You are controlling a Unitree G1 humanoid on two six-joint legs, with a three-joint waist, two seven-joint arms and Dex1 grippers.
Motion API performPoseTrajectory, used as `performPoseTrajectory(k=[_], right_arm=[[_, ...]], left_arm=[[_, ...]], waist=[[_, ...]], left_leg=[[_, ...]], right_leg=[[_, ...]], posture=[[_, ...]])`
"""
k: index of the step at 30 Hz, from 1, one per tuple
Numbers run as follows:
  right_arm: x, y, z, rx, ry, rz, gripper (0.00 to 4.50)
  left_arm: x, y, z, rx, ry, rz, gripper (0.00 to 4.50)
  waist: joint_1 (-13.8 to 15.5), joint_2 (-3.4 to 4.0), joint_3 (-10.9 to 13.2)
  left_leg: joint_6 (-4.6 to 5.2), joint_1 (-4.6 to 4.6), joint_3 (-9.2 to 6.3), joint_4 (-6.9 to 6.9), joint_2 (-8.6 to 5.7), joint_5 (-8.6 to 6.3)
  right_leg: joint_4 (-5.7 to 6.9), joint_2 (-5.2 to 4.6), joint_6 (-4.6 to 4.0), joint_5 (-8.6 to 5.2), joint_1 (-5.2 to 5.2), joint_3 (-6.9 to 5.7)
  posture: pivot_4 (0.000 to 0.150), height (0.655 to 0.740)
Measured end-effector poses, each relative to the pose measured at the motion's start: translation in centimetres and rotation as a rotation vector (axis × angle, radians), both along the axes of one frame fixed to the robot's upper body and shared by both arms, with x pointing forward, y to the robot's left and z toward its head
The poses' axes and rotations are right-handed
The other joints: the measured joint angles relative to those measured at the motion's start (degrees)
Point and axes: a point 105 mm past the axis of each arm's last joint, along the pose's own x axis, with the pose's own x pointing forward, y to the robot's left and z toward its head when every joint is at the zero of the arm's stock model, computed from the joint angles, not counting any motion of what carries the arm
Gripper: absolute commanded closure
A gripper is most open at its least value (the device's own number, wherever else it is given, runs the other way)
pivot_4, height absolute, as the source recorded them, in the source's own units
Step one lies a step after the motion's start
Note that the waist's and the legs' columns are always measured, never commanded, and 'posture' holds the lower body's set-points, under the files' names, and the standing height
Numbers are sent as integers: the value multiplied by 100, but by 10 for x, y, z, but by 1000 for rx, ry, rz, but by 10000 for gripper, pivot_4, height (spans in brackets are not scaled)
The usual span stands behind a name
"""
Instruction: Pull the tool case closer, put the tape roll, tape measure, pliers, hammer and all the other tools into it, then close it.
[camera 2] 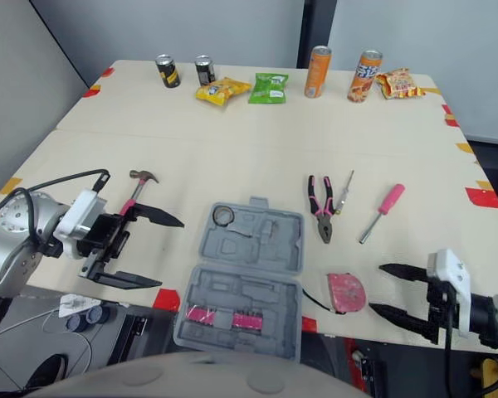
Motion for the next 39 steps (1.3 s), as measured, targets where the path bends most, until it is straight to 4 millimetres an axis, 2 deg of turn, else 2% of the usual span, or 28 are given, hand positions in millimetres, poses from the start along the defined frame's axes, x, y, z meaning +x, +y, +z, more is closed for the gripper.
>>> performPoseTrajectory(k=[6,14,19,24,31,32,33,39], right_arm=[[16,10,-5,-93,-170,244,485],[24,23,-26,-135,-170,396,485],[29,24,-31,-151,-159,433,485],[35,28,-29,-153,-170,456,485],[38,30,-37,-143,-150,466,485],[40,30,-38,-140,-154,464,5980],[41,30,-38,-138,-156,460,8217],[42,31,-38,-137,-166,462,29097]], left_arm=[[0,1,2,3,-15,-3,0],[-4,5,9,21,-89,-42,0],[-6,9,14,19,-127,-63,0],[-5,13,13,21,-118,-62,0],[-5,13,12,22,-114,-64,0],[-5,13,13,21,-114,-65,0],[-5,13,13,20,-113,-65,0],[-5,13,12,19,-107,-64,0]], waist=[[-115,0,0],[-152,0,1],[-161,-1,1],[-167,-1,1],[-187,-2,1],[-197,-2,1],[-201,-2,1],[-183,-2,1]], left_leg=[[22,0,-8,9,0,-5],[29,0,-13,14,1,-5],[34,0,-11,15,2,-5],[35,0,-12,15,6,-5],[38,-2,-9,17,8,-5],[38,-2,-8,18,11,-5],[38,-1,-7,18,11,-4],[39,-1,-7,18,18,-4]], right_leg=[[21,0,-10,-6,-1,-7],[32,0,-21,-12,-2,-16],[34,1,-25,-14,-2,-16],[36,2,-28,-16,-4,-18],[42,2,-34,-19,-9,-19],[43,4,-35,-19,-10,-19],[45,5,-36,-20,-10,-18],[48,8,-45,-25,-10,-27]], posture=[[1500,7400],[1500,7400],[1500,7400],[1500,7400],[1500,7400],[1500,7400],[1500,7400],[1500,7400]])
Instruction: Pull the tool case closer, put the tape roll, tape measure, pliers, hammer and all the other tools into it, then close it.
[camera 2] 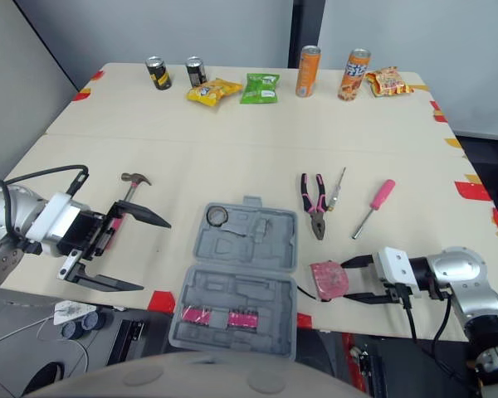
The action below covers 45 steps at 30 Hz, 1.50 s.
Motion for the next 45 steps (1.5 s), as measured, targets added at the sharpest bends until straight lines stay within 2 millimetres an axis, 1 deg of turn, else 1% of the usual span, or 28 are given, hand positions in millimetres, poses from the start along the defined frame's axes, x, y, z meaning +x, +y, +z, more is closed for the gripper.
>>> performPoseTrajectory(k=[4,5,8,11,13,14,15,16,21,22,26,31,35,45], right_arm=[[-2,0,-1,6,4,-1,42368],[-3,0,-1,7,6,-2,44632],[-4,0,-1,5,9,0,44632],[-2,-2,0,-10,12,3,36412],[-2,-4,2,-32,16,14,29206],[-2,-5,3,-41,17,21,26291],[-2,-7,4,-50,17,25,22150],[-1,-7,5,-54,16,32,19237],[6,-1,18,-37,-27,68,1812],[7,1,20,-28,-34,74,239],[10,8,23,-9,-53,91,239],[9,18,15,8,-39,114,239],[13,27,11,-2,-50,151,239],[13,34,5,-8,-45,173,239]], left_arm=[[0,-1,0,-9,5,0,0],[0,-1,-1,-9,6,0,0],[0,-1,-1,-10,6,0,0],[0,-1,-1,-11,6,0,0],[0,-1,-1,-11,6,1,0],[0,-1,-1,-11,6,1,0],[0,-1,-1,-11,7,2,0],[0,-1,-1,-11,7,2,0],[0,-1,-1,-12,7,2,0],[0,-1,-1,-13,8,2,0],[0,-1,-1,-14,9,3,0],[1,-1,-2,-12,9,3,0],[0,-1,-2,-12,10,3,0],[-2,0,-6,-11,29,8,0]], waist=[[22,-1,0],[25,0,0],[25,-1,0],[13,0,0],[13,0,0],[13,0,0],[13,0,0],[11,0,0],[6,-1,1],[10,-1,1],[15,-1,1],[9,-1,1],[-9,-1,1],[3,-1,1]], left_leg=[[0,-2,1,0,1,0],[0,-1,1,0,1,0],[0,-2,2,0,2,0],[0,-1,4,0,3,0],[0,0,4,0,3,0],[0,1,3,0,4,0],[0,0,3,0,4,0],[0,0,3,0,4,0],[0,-2,5,0,9,0],[0,-1,5,0,10,0],[0,-1,5,0,10,0],[0,-1,5,-1,10,0],[0,-2,7,-1,11,0],[-2,-4,8,0,11,1]], right_leg=[[-1,0,0,0,1,-1],[-1,0,0,0,0,-1],[-1,1,0,0,1,0],[-1,2,0,0,1,1],[-1,3,0,0,1,1],[-1,4,0,0,1,1],[-1,4,0,0,0,1],[0,4,0,0,0,1],[-1,10,0,0,0,3],[-1,11,0,0,1,3],[0,11,0,0,-2,3],[2,12,0,0,-6,4],[8,14,-1,0,-12,7],[9,15,0,0,-12,8]], posture=[[1500,7400],[1500,7400],[1500,7400],[1500,7400],[1500,7400],[1500,7400],[1500,7400],[1500,7400],[1500,7400],[1500,7400],[1500,7400],[1500,7400],[1500,7400],[1500,7400]])
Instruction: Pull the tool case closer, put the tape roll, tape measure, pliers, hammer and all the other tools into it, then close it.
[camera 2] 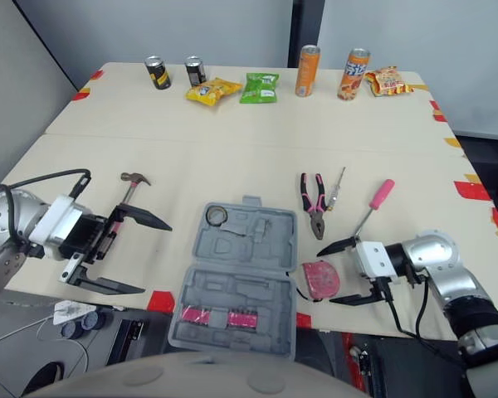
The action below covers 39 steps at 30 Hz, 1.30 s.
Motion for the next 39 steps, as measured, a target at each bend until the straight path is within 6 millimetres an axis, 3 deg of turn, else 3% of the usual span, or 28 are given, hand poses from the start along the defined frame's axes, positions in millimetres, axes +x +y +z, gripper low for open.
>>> performPoseTrajectory(k=[11,16,17,32,39], right_arm=[[-3,0,-3,-5,9,2,239],[-4,0,-4,-6,19,0,14945],[-4,1,-4,-6,19,0,15580],[-7,1,-4,-14,38,-5,15582],[-11,-14,16,-22,24,-62,15582]], left_arm=[[1,2,-1,-1,-12,8,0],[2,3,-2,-2,-11,12,0],[2,4,-2,-2,-11,14,0],[1,6,-6,-5,-8,21,0],[1,4,-7,-37,7,31,0]], waist=[[6,0,0],[15,0,0],[14,0,0],[53,-1,1],[86,-4,2]], left_leg=[[-27,-2,2,-1,0,14],[-31,-2,3,-1,-1,14],[-31,-2,3,-1,-1,14],[-43,-1,3,-2,0,13],[-47,3,3,-5,0,12]], right_leg=[[-1,1,3,2,2,3],[-2,4,5,3,4,4],[-2,7,6,3,4,4],[-9,10,11,6,9,4],[-20,9,17,9,19,5]], posture=[[1500,7400],[1500,7400],[1500,7400],[1500,7400],[1500,7400]])
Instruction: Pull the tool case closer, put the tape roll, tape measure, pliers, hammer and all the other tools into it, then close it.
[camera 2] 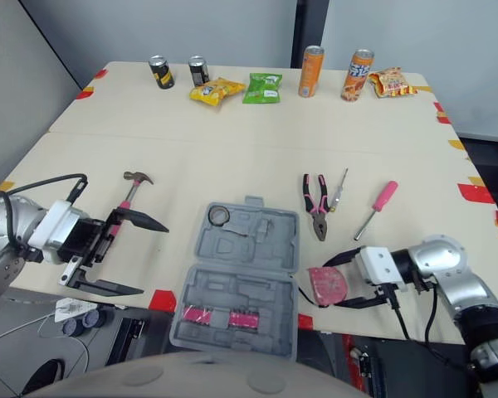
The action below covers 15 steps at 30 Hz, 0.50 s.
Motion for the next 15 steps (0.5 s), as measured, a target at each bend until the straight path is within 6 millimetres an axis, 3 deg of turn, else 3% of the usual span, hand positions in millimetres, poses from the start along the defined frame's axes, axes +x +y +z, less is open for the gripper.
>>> performPoseTrajectory(k=[7,15], right_arm=[[14,3,34,9,-37,-116,15582],[36,33,67,-80,-108,-194,15582]], left_arm=[[5,1,6,-55,2,43,0],[13,2,7,-93,10,110,0]], waist=[[-4,-1,0],[23,0,1]], left_leg=[[-3,5,1,-2,3,2],[-13,7,1,-3,3,5]], right_leg=[[0,3,1,1,2,4],[-3,4,4,2,1,6]], posture=[[1500,7400],[1500,7400]])
